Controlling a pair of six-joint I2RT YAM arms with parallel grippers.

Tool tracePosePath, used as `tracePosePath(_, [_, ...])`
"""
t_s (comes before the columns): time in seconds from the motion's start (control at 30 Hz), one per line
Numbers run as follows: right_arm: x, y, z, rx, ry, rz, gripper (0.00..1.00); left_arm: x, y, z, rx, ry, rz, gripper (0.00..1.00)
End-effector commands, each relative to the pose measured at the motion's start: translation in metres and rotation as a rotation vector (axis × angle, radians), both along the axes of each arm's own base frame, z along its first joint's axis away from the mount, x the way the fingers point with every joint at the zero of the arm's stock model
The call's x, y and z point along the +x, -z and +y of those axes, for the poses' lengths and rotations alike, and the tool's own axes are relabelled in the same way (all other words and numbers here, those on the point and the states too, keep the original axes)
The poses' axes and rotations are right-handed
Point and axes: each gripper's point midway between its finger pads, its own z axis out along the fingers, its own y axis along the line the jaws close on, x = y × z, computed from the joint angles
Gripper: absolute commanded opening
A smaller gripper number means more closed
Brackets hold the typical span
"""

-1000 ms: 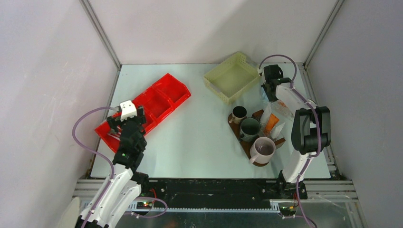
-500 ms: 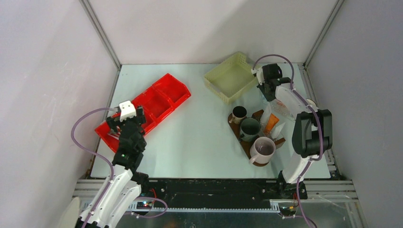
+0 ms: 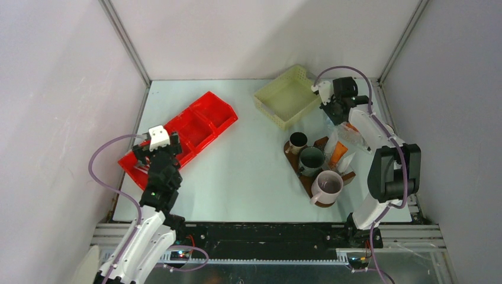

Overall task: Prepare toiletry sets of a toothbrush and toothpaste on the tray
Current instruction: Adjust the toothbrush in the toothpaste holder.

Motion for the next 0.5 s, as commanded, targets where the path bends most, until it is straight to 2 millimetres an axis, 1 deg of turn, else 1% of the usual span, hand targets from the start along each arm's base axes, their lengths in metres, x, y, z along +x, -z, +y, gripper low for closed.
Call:
tracePosePath(0.0, [-0.002, -0.023, 0.0, 0.042, -0.047, -0.041, 0.0, 0.0, -0.013, 0.001, -0.001, 0.002, -0.052, 0.98])
tracePosePath(0.13, [-0.004, -0.027, 0.003, 0.097, -0.09, -0.043, 0.0, 0.0, -0.013, 0.001, 0.0, 0.002, -0.052, 0.98])
tracePosePath(0.47, [-0.013, -0.035, -0.003, 0.159, -0.181, -0.049, 0.0, 0.0, -0.014, 0.001, 0.001, 0.007, -0.053, 0.98])
